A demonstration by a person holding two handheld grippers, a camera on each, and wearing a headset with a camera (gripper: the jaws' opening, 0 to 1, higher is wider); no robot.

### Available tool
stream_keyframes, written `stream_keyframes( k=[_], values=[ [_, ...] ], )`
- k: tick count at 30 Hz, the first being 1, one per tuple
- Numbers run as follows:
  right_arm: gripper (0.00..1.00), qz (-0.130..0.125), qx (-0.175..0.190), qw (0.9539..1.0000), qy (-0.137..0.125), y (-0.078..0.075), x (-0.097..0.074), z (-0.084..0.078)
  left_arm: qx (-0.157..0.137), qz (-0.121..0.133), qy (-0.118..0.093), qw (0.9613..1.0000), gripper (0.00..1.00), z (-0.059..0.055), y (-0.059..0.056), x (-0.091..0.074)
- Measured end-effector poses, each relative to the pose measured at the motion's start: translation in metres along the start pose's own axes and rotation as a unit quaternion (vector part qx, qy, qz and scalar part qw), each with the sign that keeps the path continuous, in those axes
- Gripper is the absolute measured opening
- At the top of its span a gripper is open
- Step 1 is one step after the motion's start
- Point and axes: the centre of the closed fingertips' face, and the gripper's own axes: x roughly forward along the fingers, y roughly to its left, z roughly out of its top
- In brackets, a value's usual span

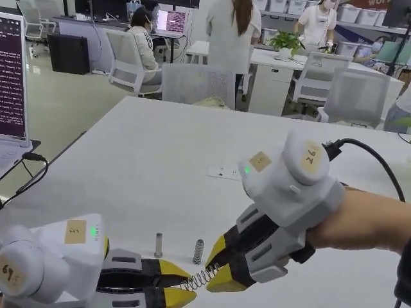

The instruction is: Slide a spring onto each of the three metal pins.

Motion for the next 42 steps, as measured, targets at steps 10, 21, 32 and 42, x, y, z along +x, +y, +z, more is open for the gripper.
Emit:
stream_keyframes(
  k=[10,21,32,42],
  values=[
    [0.10,0.002,0.016,0.9989,-0.045,-0.002,-0.002,0.012,-0.014,0.003,-0.024,0.9996,0.02,0.008,0.002,-0.003],
    [0.10,0.008,0.024,0.9979,-0.060,-0.004,0.002,0.017,-0.016,0.008,-0.031,0.9994,0.02,0.008,0.004,-0.004],
    [0.09,0.011,0.034,0.9969,-0.070,-0.006,0.001,0.016,-0.022,0.010,-0.037,0.9990,0.02,0.009,0.008,-0.003],
    [0.08,0.010,0.026,0.9993,-0.024,-0.005,0.003,0.016,-0.016,0.012,-0.034,0.9992,0.02,0.008,0.008,-0.001]
  ],
)
